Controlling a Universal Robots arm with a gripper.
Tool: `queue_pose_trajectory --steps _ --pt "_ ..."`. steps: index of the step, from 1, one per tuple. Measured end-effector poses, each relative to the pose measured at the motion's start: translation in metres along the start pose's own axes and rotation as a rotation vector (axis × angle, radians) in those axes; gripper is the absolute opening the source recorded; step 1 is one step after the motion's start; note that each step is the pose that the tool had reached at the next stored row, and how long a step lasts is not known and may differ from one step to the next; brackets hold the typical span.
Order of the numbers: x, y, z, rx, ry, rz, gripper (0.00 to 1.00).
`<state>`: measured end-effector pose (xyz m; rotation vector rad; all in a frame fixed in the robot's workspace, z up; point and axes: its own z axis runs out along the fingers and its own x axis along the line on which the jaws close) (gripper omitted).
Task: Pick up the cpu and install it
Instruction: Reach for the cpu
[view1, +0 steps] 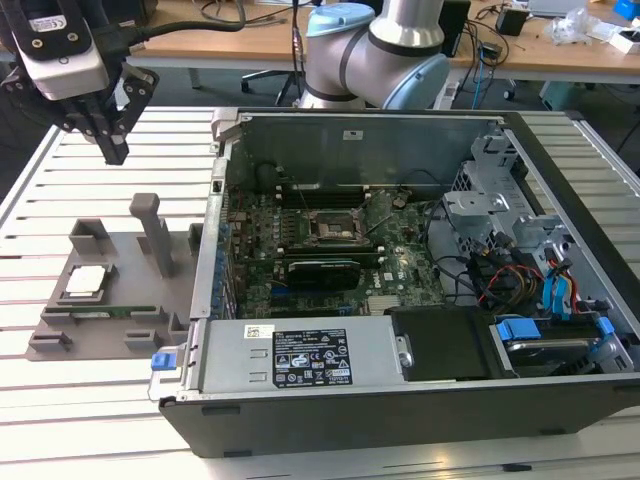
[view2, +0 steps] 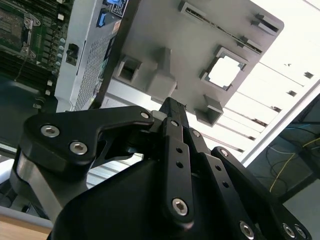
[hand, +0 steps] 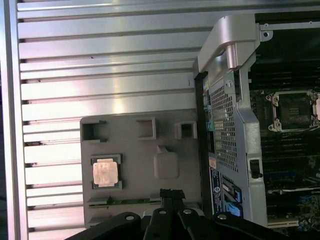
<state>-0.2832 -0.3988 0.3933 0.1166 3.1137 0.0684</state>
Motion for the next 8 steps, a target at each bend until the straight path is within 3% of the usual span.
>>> queue_pose_trajectory --steps 8 --pt "0.009 -0.0007 -0.0002 -0.0001 0.0 0.0 0.11"
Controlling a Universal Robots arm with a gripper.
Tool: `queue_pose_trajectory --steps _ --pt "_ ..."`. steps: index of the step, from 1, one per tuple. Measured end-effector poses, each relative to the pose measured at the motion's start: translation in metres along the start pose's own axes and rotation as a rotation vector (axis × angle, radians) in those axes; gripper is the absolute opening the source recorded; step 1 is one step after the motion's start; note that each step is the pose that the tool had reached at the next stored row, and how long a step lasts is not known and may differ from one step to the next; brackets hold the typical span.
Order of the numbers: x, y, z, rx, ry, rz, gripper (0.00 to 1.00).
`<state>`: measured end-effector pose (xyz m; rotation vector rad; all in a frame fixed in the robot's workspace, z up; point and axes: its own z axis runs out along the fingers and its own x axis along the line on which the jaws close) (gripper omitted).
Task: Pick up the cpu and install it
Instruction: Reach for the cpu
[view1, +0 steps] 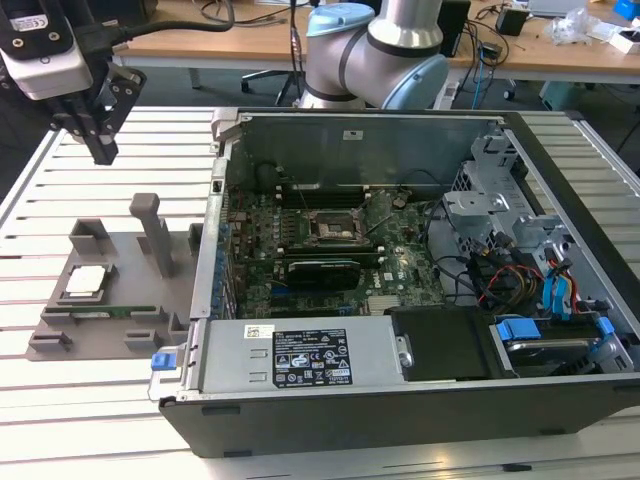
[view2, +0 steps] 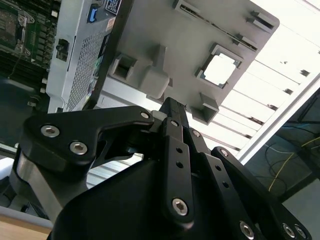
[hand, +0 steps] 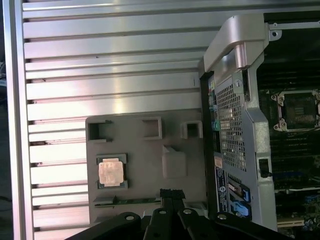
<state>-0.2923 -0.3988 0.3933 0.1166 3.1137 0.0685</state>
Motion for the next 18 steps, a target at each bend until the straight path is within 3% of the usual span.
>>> queue_pose_trajectory --steps 18 --pt "0.0186 -0.0014 -0.0005 0.0 0.0 0.0 0.11"
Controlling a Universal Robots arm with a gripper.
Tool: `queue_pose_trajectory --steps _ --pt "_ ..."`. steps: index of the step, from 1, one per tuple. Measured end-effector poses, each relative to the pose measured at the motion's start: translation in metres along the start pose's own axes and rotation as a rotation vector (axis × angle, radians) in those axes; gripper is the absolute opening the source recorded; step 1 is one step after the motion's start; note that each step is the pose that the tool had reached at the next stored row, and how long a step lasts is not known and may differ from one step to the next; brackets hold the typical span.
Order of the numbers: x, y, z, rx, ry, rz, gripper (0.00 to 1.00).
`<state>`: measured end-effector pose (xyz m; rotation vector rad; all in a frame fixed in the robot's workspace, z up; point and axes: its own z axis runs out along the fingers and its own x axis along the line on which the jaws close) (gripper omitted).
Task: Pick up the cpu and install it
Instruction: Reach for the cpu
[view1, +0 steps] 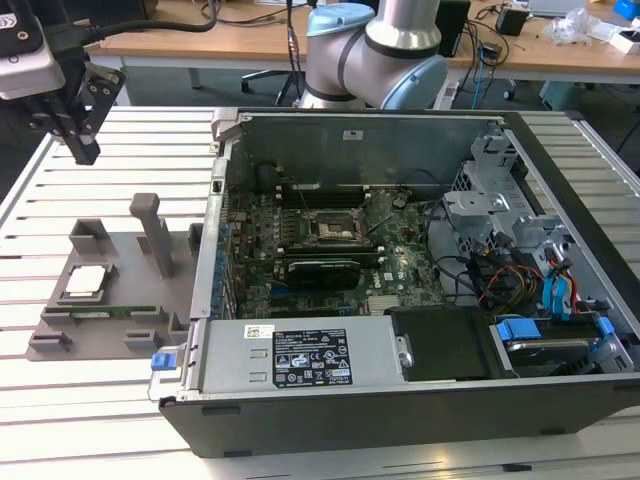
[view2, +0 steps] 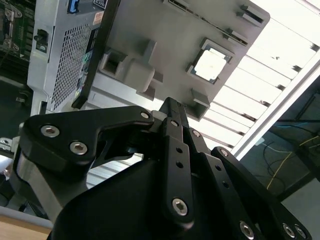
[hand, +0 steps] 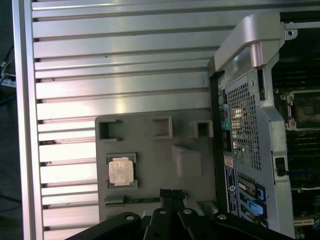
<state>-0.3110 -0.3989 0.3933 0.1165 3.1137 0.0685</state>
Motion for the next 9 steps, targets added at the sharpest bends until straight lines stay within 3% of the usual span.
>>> queue_pose_trajectory --steps 9 --pt "0.0104 -0.0008 -0.0003 0.0 0.0 0.0 0.11"
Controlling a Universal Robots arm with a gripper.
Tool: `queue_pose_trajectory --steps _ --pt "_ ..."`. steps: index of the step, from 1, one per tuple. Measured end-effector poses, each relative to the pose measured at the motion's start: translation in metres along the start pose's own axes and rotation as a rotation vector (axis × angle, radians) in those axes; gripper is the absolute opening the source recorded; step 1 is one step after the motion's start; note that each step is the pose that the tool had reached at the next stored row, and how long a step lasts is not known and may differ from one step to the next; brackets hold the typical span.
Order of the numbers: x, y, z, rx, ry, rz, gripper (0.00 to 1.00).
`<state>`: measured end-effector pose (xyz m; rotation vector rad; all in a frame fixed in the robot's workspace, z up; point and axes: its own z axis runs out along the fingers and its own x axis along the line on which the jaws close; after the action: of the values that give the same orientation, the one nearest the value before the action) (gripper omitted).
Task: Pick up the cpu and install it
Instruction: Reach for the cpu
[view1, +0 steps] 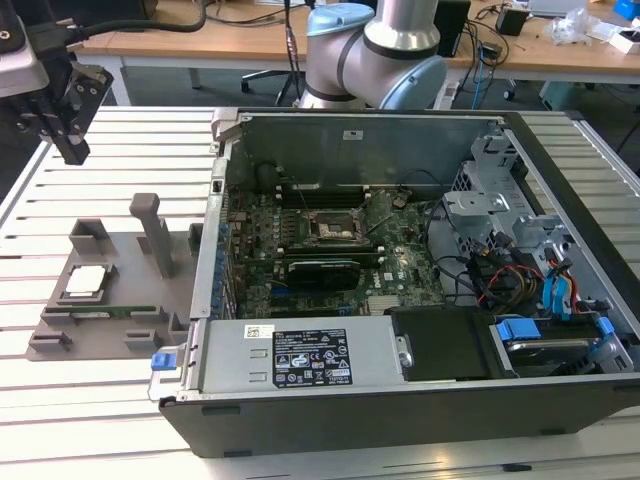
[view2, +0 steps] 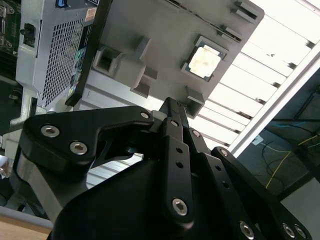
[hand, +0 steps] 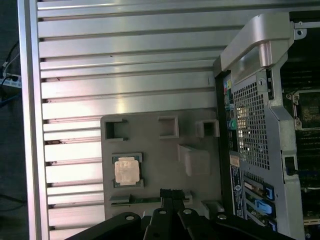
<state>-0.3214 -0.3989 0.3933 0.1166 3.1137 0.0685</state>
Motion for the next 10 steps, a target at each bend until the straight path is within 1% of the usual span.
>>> queue_pose_trajectory --steps 10 --pt "0.0091 -0.0007 -0.0003 0.0001 0.0001 0.0 0.11"
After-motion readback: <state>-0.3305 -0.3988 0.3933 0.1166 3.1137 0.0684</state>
